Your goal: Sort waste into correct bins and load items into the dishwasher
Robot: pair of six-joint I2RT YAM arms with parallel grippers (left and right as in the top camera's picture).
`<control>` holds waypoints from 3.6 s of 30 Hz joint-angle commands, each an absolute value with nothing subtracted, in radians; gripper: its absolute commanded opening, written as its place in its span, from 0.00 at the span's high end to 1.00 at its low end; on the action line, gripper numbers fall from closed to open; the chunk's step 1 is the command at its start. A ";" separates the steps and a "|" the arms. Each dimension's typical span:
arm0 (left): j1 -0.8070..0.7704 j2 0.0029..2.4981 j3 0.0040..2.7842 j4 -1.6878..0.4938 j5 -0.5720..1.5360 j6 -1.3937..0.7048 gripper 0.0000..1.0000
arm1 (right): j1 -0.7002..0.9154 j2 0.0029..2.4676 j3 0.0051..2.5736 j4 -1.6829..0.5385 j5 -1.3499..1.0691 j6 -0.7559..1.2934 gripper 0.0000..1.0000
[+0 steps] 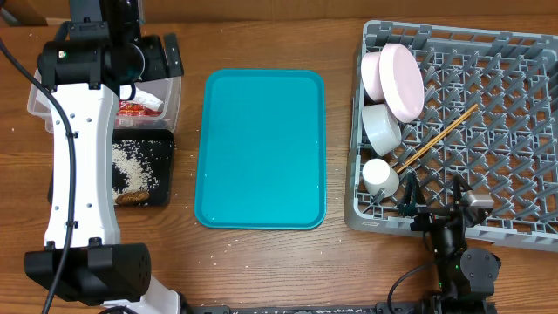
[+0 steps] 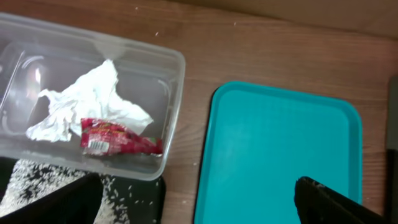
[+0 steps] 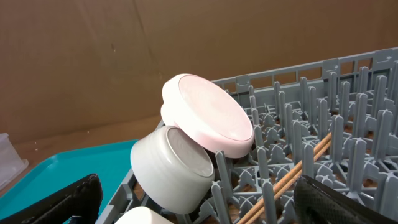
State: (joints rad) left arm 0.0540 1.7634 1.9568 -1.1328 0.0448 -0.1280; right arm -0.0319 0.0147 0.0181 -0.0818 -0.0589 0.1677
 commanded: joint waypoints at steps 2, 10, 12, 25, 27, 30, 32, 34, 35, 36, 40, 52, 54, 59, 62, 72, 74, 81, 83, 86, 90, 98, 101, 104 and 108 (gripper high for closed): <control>0.052 1.700 1.965 -1.173 0.018 -0.113 0.00 | -0.027 0.003 0.008 -0.079 -0.046 0.167 0.00; 0.019 1.441 1.729 -0.858 0.035 -0.112 0.00 | -0.027 0.003 0.008 -0.079 -0.046 0.167 0.00; 0.016 1.345 1.609 -0.752 0.038 -0.111 0.00 | -0.027 0.003 0.008 -0.079 -0.046 0.167 0.00; 0.056 0.638 0.723 -0.287 0.047 -0.101 0.00 | -0.027 0.003 0.008 -0.079 -0.045 0.167 0.00; 0.057 0.537 0.605 -0.239 0.053 -0.101 0.00 | -0.027 0.003 0.008 -0.079 -0.046 0.167 0.00; 0.056 0.373 0.434 -0.181 0.052 -0.100 0.00 | -0.027 0.003 0.008 -0.079 -0.046 0.167 0.00; 0.056 0.290 0.351 -0.149 0.051 -0.100 0.00 | -0.027 0.003 0.008 -0.079 -0.046 0.167 0.00; 0.057 0.208 0.271 -0.124 0.043 -0.101 0.00 | -0.027 0.003 0.008 -0.079 -0.046 0.167 0.00; 0.057 0.166 0.231 -0.113 0.042 -0.101 0.00 | -0.027 0.003 0.008 -0.079 -0.046 0.167 0.00; 0.057 0.133 0.202 -0.110 0.041 -0.101 0.00 | -0.027 0.003 0.008 -0.079 -0.046 0.167 0.00; 0.057 0.031 0.112 -0.092 0.041 -0.101 0.00 | -0.027 0.003 0.008 -0.079 -0.045 0.167 0.00; 0.059 0.003 0.004 -0.077 0.007 -0.101 0.00 | -0.027 0.003 0.008 -0.079 -0.046 0.167 0.00; 0.059 0.004 0.004 -0.077 0.007 -0.101 0.01 | -0.027 0.003 0.008 -0.079 -0.046 0.167 0.00; 0.059 0.004 0.004 -0.077 0.007 -0.101 0.00 | -0.027 0.003 0.008 -0.079 -0.045 0.167 0.00; 0.059 0.004 0.005 -0.077 0.007 -0.101 0.00 | -0.027 0.003 0.008 -0.079 -0.046 0.167 0.00; 0.059 0.004 0.005 -0.077 0.007 -0.101 0.00 | -0.027 0.003 0.008 -0.079 -0.046 0.167 0.00; 0.059 0.004 0.005 -0.077 0.007 -0.101 0.00 | -0.027 0.003 0.008 -0.079 -0.045 0.167 0.00; 0.059 0.004 0.005 -0.077 0.007 -0.101 0.00 | -0.027 0.003 0.008 -0.079 -0.046 0.167 0.00; 0.059 0.004 0.004 -0.077 0.007 -0.101 0.00 | -0.027 0.003 0.008 -0.079 -0.046 0.167 0.00; 0.059 0.004 0.005 -0.077 0.007 -0.101 0.00 | -0.027 0.003 0.008 -0.079 -0.046 0.167 0.00; 0.059 0.004 0.005 -0.077 0.007 -0.101 0.00 | -0.027 0.003 0.008 -0.079 -0.046 0.167 0.00; 0.059 0.004 0.004 -0.077 0.007 -0.101 0.00 | -0.027 0.003 0.008 -0.079 -0.045 0.167 0.00; 0.059 0.004 0.005 -0.077 0.007 -0.101 0.00 | -0.027 0.003 0.008 -0.079 -0.046 0.167 0.00; 0.059 0.004 0.005 -0.077 0.007 -0.101 0.00 | -0.027 0.003 0.008 -0.079 -0.046 0.167 0.00; 0.059 0.004 0.005 -0.077 0.007 -0.101 0.00 | -0.027 0.003 0.008 -0.079 -0.046 0.167 0.00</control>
